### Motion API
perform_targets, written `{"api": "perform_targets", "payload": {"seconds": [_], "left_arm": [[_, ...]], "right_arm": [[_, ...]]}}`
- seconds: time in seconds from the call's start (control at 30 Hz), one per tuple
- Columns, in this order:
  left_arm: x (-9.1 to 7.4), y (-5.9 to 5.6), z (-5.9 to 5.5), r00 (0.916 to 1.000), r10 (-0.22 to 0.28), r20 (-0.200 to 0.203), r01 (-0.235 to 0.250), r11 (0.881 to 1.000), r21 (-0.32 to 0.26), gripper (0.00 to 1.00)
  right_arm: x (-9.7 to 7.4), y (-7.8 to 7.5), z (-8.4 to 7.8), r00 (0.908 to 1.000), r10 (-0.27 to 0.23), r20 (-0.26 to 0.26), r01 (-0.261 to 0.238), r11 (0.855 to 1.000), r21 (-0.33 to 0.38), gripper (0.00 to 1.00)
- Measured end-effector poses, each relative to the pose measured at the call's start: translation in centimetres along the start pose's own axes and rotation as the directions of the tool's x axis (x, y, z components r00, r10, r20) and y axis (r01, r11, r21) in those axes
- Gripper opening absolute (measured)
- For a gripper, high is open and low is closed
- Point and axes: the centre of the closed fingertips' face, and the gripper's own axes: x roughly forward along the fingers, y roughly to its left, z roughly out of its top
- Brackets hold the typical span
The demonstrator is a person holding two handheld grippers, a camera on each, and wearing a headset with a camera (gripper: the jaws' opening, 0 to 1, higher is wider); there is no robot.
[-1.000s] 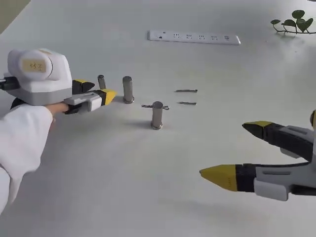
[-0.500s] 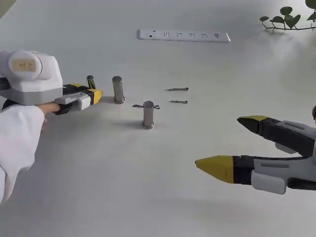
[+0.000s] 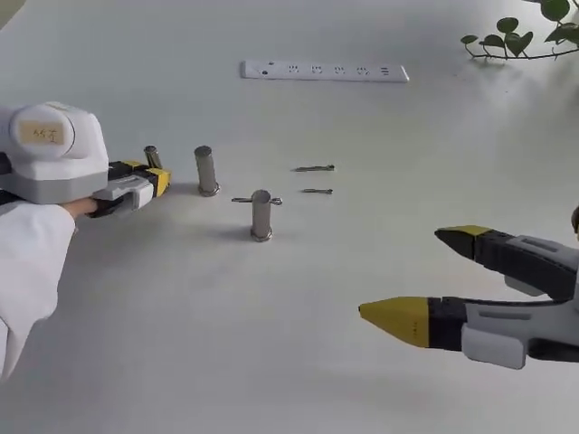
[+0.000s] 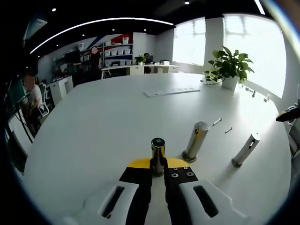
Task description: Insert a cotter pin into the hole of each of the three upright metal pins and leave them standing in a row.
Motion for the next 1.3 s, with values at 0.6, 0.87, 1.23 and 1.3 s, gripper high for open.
{"api": "perform_targets", "payload": {"seconds": [0.6,0.87,1.23,1.3], "left_arm": [[-6.0,-6.7,0.4,0.9992,-0.039,-0.003,0.039,0.990,0.136,0.07],[-7.1,-8.9,0.6,0.9985,-0.053,0.013,0.051,0.990,0.129,0.07],[-7.0,-12.4,-0.7,0.9977,-0.064,0.023,0.063,0.998,0.029,0.07],[-6.9,-13.1,-1.1,0.9976,-0.068,0.017,0.067,0.998,0.016,0.07]], "right_arm": [[0.8,0.8,0.4,0.9993,0.037,-0.010,-0.038,0.998,-0.053,0.87],[0.4,1.0,0.4,0.9992,0.041,0.001,-0.041,0.998,-0.053,0.87],[0.0,0.4,-0.1,0.9998,0.019,0.003,-0.019,0.999,-0.050,0.86],[-0.1,0.3,0.0,0.9998,0.015,0.011,-0.014,0.999,-0.038,0.86]]}}
